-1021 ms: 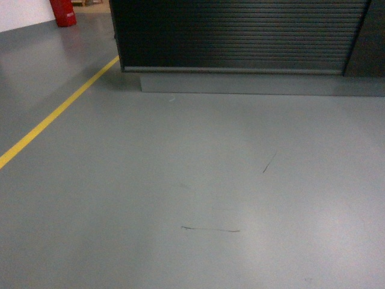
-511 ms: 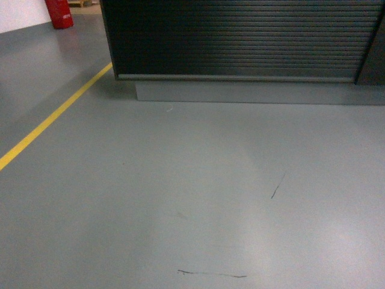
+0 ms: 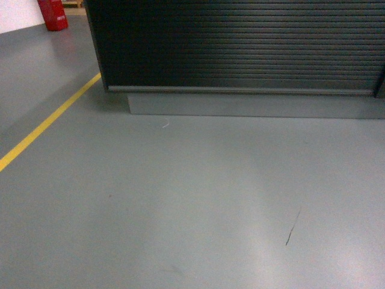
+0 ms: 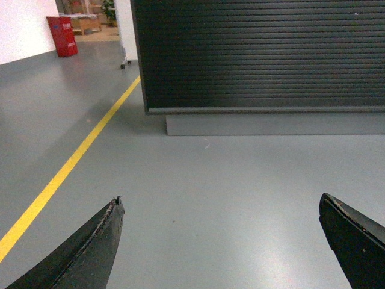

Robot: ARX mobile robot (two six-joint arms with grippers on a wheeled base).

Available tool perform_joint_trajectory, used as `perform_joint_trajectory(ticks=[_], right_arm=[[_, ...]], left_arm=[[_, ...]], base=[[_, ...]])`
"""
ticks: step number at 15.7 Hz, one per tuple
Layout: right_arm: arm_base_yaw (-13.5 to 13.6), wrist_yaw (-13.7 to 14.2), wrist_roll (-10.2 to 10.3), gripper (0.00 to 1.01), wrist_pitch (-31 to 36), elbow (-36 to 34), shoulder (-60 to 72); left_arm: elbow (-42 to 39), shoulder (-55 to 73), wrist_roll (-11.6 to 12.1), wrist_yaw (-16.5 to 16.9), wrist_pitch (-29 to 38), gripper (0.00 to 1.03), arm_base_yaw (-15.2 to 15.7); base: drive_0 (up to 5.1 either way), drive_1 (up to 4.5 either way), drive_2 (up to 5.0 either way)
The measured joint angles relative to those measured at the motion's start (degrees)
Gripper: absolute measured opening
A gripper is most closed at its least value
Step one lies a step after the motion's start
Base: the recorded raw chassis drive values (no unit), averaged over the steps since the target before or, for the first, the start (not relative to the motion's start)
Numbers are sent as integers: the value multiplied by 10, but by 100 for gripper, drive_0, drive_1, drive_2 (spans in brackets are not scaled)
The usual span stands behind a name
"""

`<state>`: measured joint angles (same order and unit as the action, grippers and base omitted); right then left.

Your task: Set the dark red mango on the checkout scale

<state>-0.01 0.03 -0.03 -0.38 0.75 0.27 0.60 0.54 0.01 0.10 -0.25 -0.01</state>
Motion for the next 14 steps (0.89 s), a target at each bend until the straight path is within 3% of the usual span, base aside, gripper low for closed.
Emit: perform_joint_trajectory(ticks=[14], right_arm=[[0, 0, 0, 98, 1, 0, 0]], left_arm=[[0, 0, 0, -1, 0, 98, 0]], base=[[1, 435, -432]])
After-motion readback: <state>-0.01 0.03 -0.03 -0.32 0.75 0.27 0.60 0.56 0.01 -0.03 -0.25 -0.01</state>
